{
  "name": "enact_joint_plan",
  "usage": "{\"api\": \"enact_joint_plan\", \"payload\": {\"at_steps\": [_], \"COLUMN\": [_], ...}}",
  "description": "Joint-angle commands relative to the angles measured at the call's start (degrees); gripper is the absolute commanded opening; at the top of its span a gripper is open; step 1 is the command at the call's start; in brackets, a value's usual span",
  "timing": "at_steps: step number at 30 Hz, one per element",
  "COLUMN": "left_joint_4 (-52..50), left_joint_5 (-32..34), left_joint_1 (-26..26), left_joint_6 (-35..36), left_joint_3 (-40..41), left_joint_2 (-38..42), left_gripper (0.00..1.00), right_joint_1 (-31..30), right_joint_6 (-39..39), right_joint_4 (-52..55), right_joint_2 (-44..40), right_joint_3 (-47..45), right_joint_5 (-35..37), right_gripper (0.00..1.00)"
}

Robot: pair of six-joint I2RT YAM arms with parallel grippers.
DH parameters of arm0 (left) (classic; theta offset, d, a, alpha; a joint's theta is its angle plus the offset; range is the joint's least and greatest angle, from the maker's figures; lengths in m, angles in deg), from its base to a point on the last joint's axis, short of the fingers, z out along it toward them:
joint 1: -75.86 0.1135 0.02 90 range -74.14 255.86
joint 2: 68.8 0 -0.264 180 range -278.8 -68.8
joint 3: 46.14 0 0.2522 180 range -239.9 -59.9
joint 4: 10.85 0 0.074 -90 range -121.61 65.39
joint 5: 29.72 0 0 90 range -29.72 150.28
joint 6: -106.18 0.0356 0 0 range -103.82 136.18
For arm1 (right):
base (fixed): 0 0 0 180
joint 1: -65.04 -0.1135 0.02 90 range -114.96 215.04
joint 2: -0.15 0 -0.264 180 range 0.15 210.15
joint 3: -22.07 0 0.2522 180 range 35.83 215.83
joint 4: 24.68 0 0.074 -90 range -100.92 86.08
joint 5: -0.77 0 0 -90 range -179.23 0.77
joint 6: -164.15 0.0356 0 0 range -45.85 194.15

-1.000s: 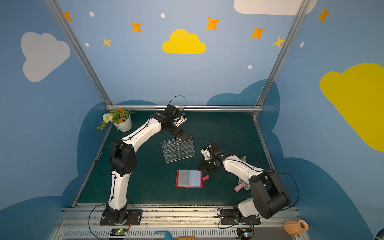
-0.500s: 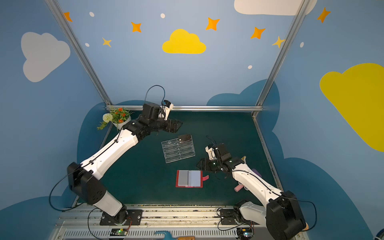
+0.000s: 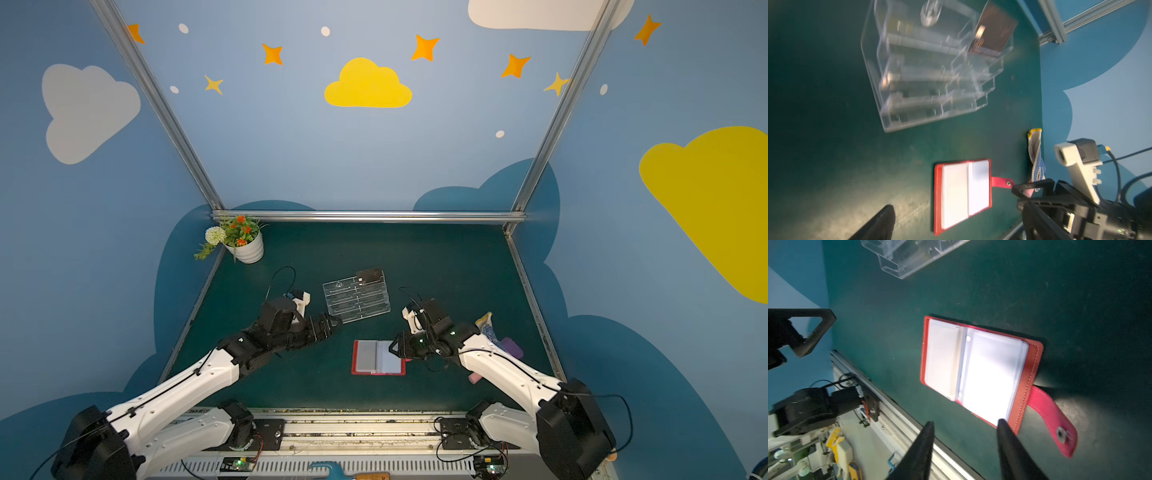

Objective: Take the credit cards out of the card holder
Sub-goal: Pick up the card holder at the bottom-center of the table.

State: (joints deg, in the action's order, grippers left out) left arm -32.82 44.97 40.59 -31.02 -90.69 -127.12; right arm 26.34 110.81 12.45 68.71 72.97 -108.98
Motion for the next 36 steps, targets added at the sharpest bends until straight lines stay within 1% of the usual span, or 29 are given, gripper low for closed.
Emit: {"api": "enact_joint_plan", "payload": {"at_steps": [1,2,5,7,11,14,15,18,23,28,36], "left_joint_4": [6.2,8.1,14.3,15.1,18.8,22.5,24.2,23.0,25.1,31.8,40.5], "left_joint_5": [-1.6,-2.3,-4.3,-4.5,-5.2,-5.6,-5.8,-6.4,-6.6,-8.7,-10.4], "left_joint_1": [-2.8,-3.6,-5.6,-6.3,-7.2,-7.4,-7.4,-7.3,-7.3,-7.4,-7.7], "left_joint_6": [-8.4,-9.4,-12.9,-13.7,-15.9,-17.3,-17.9,-17.4,-17.5,-18.2,-19.3], "left_joint_3": [2.7,4.1,6.4,6.5,7.8,9.2,9.9,8.7,8.9,9.8,11.0], "left_joint_2": [-1.6,-2.8,-6.7,-8.9,-12.2,-13.9,-14.4,-16.7,-19.9,-24.5,-30.3], "left_gripper": [0.90,0.88,0.84,0.79,0.73,0.63,0.62,0.59,0.56,0.51,0.33], "right_joint_1": [-0.8,-0.8,-0.8,-0.8,-0.3,0.0,0.2,0.5,0.8,1.5,2.6], "right_joint_6": [1.8,2.0,2.2,2.3,2.5,2.5,2.5,2.7,2.9,2.8,2.7], "right_joint_4": [-2.5,-3.2,-4.4,-5.4,-6.8,-7.3,-7.7,-8.8,-9.9,-9.8,-10.1], "right_joint_2": [2.9,4.0,6.9,7.8,9.0,9.6,9.8,10.8,11.4,11.4,11.2], "right_joint_3": [-1.1,-1.4,-1.7,-2.2,-3.4,-4.0,-4.3,-4.9,-5.7,-6.8,-8.3], "right_joint_5": [2.0,2.2,2.3,2.5,2.7,2.9,2.8,2.3,2.3,2.6,2.3], "right_gripper": [0.35,0.33,0.23,0.20,0.19,0.18,0.18,0.16,0.14,0.14,0.13]}}
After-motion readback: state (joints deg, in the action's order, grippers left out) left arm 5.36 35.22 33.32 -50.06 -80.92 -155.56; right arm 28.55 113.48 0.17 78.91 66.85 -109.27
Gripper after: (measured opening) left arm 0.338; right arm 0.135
